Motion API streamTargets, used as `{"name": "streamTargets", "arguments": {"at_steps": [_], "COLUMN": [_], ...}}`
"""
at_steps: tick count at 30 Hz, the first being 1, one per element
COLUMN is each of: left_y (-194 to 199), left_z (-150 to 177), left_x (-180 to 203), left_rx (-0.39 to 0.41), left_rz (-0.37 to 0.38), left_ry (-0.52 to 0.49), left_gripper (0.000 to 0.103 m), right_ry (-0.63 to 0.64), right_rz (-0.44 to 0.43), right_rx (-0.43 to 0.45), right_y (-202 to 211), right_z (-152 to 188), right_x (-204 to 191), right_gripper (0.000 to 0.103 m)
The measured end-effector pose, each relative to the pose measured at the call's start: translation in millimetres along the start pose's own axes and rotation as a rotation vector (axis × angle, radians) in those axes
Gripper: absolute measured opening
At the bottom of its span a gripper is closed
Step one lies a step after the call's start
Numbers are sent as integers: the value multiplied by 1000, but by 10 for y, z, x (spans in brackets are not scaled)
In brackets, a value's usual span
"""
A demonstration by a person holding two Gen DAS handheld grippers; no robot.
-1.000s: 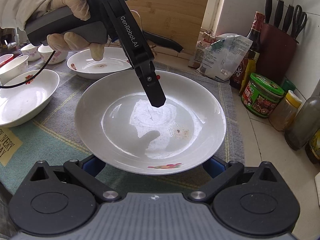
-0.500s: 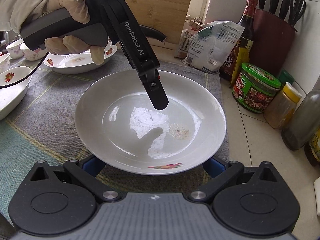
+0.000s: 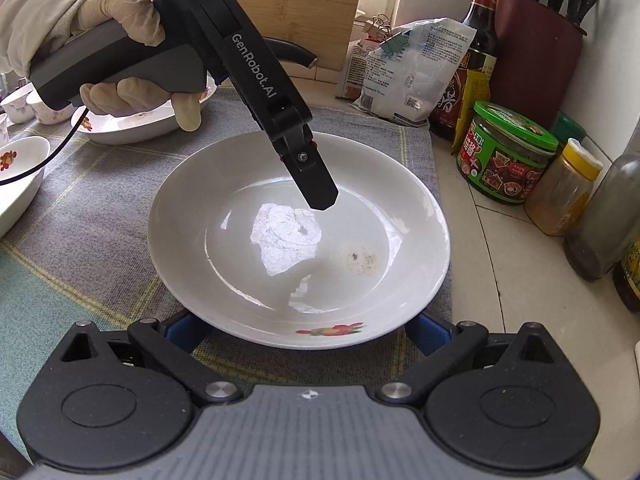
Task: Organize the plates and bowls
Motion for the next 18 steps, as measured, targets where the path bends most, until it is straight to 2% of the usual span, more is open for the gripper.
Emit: {"name": "streamTargets", "arguments": {"at_steps": [4, 8, 13, 18], "left_y": [114, 401, 869, 1186], "left_z": [75, 142, 246, 493], "left_x": [-44, -29, 211, 485], "left_rx": [25, 106, 237, 301], "left_rz": [-57, -89, -171, -263], "left_ry": [7, 32, -10, -27], "left_gripper": [93, 93, 98, 99], "right_ry": [-16, -56, -74, -91], "right_rz": [21, 53, 106, 155], "right_rx": [6, 17, 30, 51], "right_y": [83, 282, 463, 606], "right_z": [21, 74, 111, 130], "right_x": [8, -34, -149, -277], "right_gripper": [103, 103, 103, 103]}}
Point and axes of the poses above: each gripper's, at about its wrist camera, not at the fingertips, and y roughly against the way its jaws point, x to its right, z to its underside, the point moved 7 cm from there along -y, roughly the way its jaws point, and after that the axes turned 8 degrees about -y, right-handed, at the moved point
